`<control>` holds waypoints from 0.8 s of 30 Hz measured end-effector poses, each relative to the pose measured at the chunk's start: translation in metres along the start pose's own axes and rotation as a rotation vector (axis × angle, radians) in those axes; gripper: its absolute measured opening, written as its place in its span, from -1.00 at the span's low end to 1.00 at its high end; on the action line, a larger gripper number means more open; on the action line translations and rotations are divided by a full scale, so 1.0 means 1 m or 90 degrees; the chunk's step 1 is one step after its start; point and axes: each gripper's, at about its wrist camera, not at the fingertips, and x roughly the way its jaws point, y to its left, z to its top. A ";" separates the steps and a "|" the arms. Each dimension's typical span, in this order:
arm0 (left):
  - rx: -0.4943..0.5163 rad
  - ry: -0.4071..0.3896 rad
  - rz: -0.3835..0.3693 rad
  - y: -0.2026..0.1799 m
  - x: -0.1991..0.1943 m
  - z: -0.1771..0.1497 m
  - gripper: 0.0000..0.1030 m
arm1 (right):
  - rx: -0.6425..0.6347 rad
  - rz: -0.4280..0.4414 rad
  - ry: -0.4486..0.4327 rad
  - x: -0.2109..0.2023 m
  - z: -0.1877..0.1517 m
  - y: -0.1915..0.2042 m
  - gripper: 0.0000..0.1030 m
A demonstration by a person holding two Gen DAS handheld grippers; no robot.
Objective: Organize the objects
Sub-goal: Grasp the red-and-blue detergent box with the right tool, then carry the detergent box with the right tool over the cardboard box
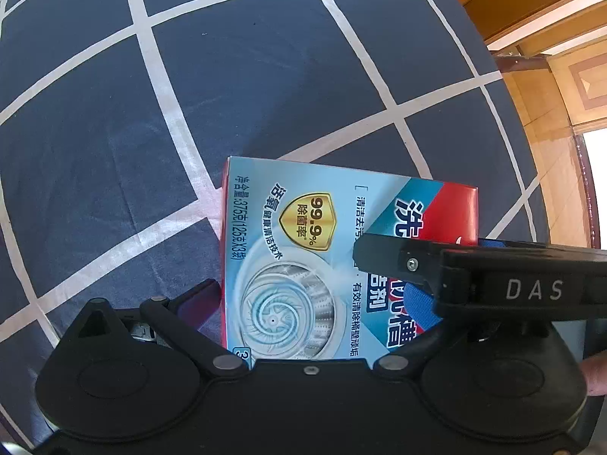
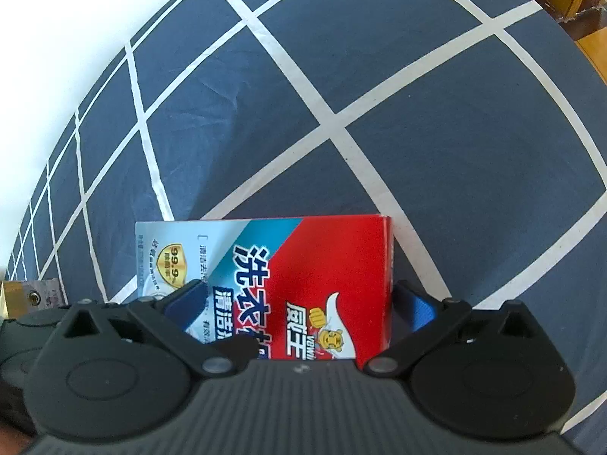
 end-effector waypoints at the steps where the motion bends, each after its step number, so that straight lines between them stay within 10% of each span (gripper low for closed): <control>1: -0.003 0.000 -0.002 0.001 0.000 0.000 0.99 | 0.000 0.001 -0.001 0.001 -0.001 0.000 1.00; 24: 0.006 -0.030 0.043 -0.015 -0.019 -0.009 0.90 | -0.021 0.010 -0.021 -0.006 -0.013 0.001 0.91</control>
